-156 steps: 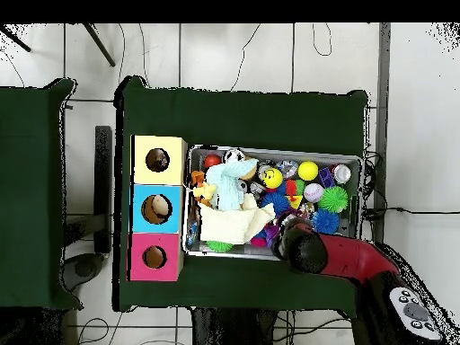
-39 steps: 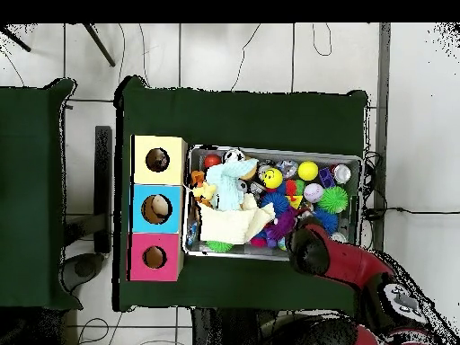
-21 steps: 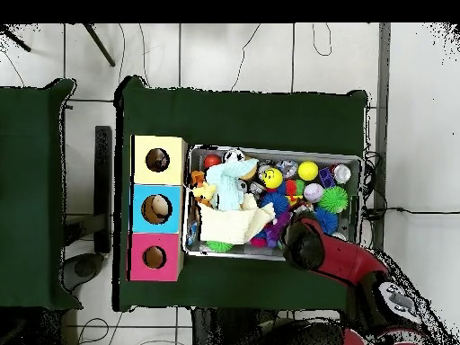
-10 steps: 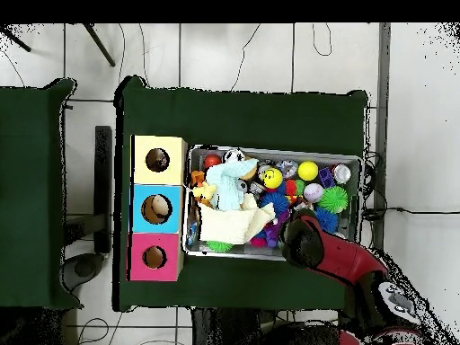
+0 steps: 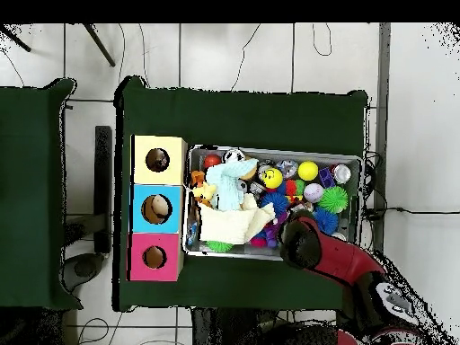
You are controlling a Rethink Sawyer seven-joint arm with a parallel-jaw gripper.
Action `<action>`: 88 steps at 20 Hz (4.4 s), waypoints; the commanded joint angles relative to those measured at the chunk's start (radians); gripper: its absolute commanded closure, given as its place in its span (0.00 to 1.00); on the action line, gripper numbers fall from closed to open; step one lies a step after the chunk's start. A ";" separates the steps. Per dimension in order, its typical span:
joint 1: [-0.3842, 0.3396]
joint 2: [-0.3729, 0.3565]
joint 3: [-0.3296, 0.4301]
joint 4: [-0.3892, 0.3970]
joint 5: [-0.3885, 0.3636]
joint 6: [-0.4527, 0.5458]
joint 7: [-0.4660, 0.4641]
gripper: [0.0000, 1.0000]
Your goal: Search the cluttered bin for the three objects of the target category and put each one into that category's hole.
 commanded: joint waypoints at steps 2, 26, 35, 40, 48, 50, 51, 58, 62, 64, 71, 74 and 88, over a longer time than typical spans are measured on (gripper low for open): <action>0.030 0.075 0.029 0.022 0.033 0.043 0.102 0.00; 0.106 0.190 -0.139 0.009 0.040 -0.086 0.099 1.00; 0.121 0.164 -0.142 0.020 0.053 -0.015 0.092 1.00; 0.122 0.130 -0.125 0.028 0.049 0.009 0.086 1.00; 0.168 -0.010 -0.102 0.073 0.067 0.135 0.082 1.00; 0.177 -0.015 -0.089 0.072 0.075 0.147 0.092 1.00; 0.180 -0.020 -0.085 0.071 0.077 0.152 0.095 1.00; 0.217 -0.085 -0.060 0.072 0.109 0.194 0.127 1.00; 0.256 -0.167 -0.068 0.091 0.144 0.283 0.134 1.00; 0.273 -0.203 -0.072 0.094 0.162 0.328 0.135 1.00; 0.333 -0.305 -0.099 0.092 0.226 0.466 0.151 1.00; 0.376 -0.346 -0.138 0.070 0.242 0.545 0.166 1.00; 0.452 -0.492 -0.223 -0.041 0.261 0.868 0.151 1.00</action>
